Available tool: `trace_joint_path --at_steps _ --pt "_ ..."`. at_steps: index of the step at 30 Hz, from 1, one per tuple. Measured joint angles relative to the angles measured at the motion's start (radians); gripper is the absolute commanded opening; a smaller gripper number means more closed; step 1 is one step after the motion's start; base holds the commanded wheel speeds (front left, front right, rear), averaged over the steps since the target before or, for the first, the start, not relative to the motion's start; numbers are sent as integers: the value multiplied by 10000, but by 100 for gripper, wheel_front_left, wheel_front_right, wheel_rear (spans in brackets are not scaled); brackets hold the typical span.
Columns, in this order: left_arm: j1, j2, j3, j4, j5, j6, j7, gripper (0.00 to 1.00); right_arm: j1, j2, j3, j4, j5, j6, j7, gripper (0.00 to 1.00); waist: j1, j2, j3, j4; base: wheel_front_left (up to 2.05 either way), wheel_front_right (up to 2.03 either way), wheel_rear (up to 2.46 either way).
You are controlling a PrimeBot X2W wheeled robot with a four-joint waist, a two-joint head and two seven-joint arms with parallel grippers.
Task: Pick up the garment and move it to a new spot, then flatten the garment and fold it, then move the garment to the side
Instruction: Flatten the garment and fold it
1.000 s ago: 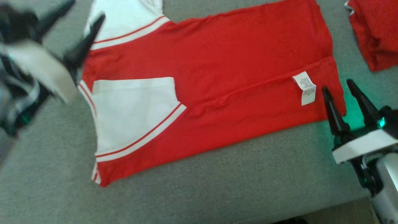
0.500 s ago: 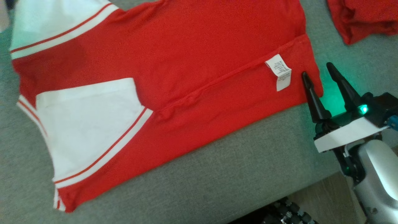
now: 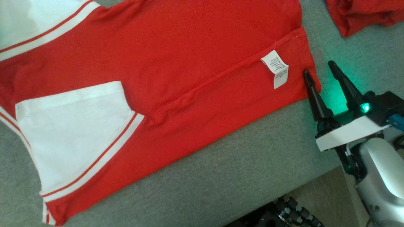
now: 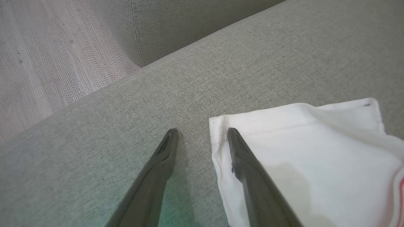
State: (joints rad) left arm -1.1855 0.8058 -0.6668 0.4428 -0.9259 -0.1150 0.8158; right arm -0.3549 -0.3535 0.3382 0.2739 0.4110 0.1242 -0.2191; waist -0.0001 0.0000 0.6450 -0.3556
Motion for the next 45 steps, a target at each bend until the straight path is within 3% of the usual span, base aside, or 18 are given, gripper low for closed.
trace_joint_path --at_steps 2,4,5,6,8,9,10,12,13,21,28,32,37,45 --pt "0 6 0 -48 -59 -6 12 80 -49 0 12 36 0 0 -12 100 0 0 13 -15 0 0 0" --pt "0 10 2 -56 -171 -8 10 67 -50 0 42 88 0 0 -12 100 0 0 5 -45 0 0 0" --pt "0 10 -4 -75 -176 -8 10 95 -50 0 54 107 0 0 -12 100 0 0 6 -56 0 0 0" --pt "0 10 -13 -96 -178 -10 12 100 -50 0 67 132 0 0 -13 100 0 0 9 -67 0 0 0" --pt "-1 10 -27 -140 -205 -12 25 100 -68 0 92 153 0 0 -13 100 0 0 21 -97 0 0 0" --pt "-10 15 -36 -155 -209 -12 35 93 -96 0 107 171 0 0 -13 100 0 0 30 -114 0 0 0" --pt "-30 35 -42 -176 -211 -12 109 56 -134 6 127 196 0 0 -13 100 0 0 41 -131 0 0 0" --pt "-78 38 -54 -217 -280 -15 192 24 -196 15 132 215 2 0 -19 100 0 0 55 -159 0 0 0" --pt "-86 38 -69 -244 -299 -71 190 1 -223 15 132 226 8 0 -25 100 0 0 59 -172 0 0 0" --pt "-85 56 -387 -299 -247 -96 -278 0 -474 -188 73 140 236 0 305 100 0 0 -109 -72 0 0 0" --pt "-263 15 -884 -882 -251 -98 -708 0 -2708 -1049 454 -92 2113 0 2123 100 0 0 -278 328 0 0 0" --pt "-562 -25 -1329 -1379 -318 -100 -880 0 -4017 -1384 913 587 2890 0 2842 100 1 0 -233 702 0 0 0" --pt "-995 -35 -1850 -1839 -443 -102 -1091 0 -5315 -1668 1781 1929 2846 0 2993 100 1 0 -56 1201 0 0 0" --pt "-1378 -2 -2606 -2217 -621 -173 -1390 0 -6675 -1570 3024 3591 2606 0 3074 100 1 0 215 1677 0 0 0"
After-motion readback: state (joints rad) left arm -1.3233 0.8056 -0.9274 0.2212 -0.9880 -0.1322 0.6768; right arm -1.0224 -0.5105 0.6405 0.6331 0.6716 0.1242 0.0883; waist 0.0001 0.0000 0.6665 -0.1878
